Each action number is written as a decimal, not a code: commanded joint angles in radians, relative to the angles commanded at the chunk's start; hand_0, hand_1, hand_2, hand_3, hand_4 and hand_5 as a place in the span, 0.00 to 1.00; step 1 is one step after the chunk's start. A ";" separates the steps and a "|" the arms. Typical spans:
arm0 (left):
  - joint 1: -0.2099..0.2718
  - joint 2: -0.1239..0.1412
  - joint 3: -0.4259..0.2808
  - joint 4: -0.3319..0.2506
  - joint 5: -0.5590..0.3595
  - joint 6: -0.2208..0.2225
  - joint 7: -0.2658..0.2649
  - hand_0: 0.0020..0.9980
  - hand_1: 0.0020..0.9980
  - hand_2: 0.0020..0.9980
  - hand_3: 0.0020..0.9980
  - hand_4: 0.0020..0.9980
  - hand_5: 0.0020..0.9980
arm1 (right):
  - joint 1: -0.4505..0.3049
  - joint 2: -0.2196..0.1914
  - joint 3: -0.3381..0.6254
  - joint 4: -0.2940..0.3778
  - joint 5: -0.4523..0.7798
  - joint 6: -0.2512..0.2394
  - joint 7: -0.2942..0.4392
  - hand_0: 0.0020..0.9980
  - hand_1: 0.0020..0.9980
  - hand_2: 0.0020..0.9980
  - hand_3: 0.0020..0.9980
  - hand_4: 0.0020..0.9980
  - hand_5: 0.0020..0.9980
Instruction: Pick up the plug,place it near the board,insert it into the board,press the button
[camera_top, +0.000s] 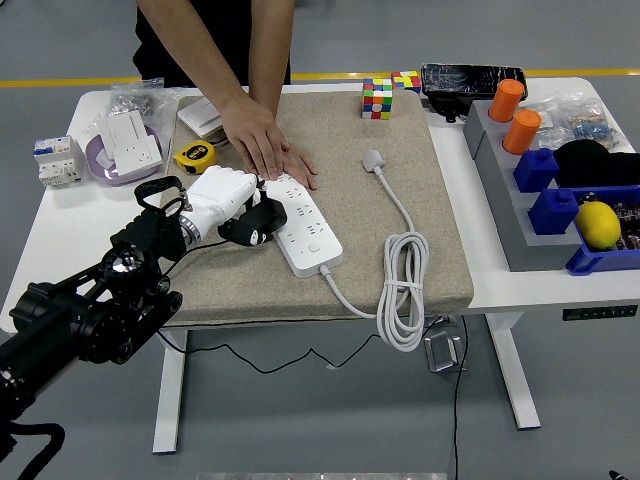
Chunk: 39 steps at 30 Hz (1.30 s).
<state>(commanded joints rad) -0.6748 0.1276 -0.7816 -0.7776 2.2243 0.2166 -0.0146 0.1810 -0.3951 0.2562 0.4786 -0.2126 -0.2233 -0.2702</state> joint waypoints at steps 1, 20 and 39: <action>0.000 0.000 0.000 0.000 -0.002 -0.001 0.000 0.42 0.45 0.47 0.51 0.83 0.31 | 0.000 0.000 0.001 0.000 0.000 0.000 0.000 0.86 0.79 0.77 0.78 1.00 0.79; 0.001 -0.004 0.000 0.005 -0.006 -0.002 0.004 0.45 0.65 0.60 0.59 0.88 0.36 | -0.003 -0.003 -0.005 -0.001 0.003 0.002 0.000 0.86 0.79 0.77 0.76 1.00 0.76; -0.007 -0.001 0.007 0.001 -0.001 -0.009 0.005 0.46 0.66 0.61 0.60 0.89 0.38 | 0.001 -0.001 0.003 0.000 0.002 0.002 0.002 0.87 0.79 0.77 0.76 1.00 0.76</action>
<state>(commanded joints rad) -0.6818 0.1263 -0.7747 -0.7770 2.2235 0.2078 -0.0093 0.1820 -0.3965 0.2588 0.4783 -0.2106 -0.2218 -0.2686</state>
